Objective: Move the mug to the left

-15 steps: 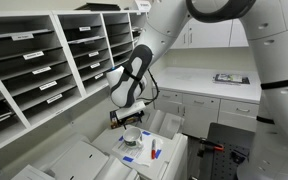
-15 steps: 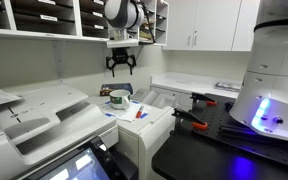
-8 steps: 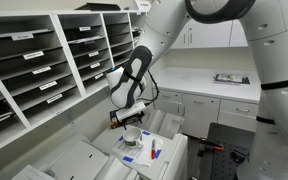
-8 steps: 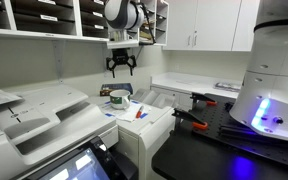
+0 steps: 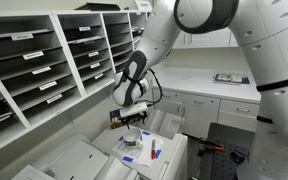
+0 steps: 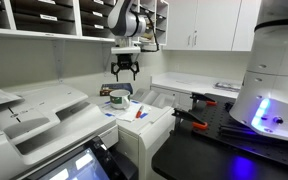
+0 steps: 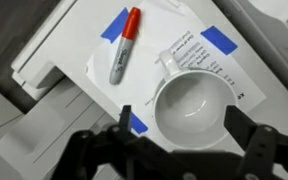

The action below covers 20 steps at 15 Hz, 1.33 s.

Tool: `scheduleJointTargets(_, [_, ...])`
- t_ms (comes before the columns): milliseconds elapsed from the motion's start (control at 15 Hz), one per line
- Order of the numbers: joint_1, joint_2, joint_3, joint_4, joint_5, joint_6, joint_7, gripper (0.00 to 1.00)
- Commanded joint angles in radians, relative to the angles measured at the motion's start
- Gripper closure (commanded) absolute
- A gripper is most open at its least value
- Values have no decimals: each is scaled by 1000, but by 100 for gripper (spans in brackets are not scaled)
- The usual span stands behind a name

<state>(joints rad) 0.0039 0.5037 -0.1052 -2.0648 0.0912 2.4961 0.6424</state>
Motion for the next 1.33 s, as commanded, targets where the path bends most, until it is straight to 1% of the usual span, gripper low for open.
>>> scheduleJointTargets(0, [-15,89,2,81,71,5,-63,0])
scheduleJointTargets(400, [17,265,-38,223,67,3,-24,0])
scheduleJointTargets(733, [25,345,-58,307,68,-11,-22,0])
scheduleJointTargets(800, [27,354,-60,316,65,-11,-24,3])
scheduleJointTargets(867, [25,363,-59,324,65,-14,-30,25])
scheduleJointTargets(1000, [26,381,-59,338,64,-15,-35,31])
scheduleJointTargets(1267, [24,399,-65,347,65,-10,-39,63])
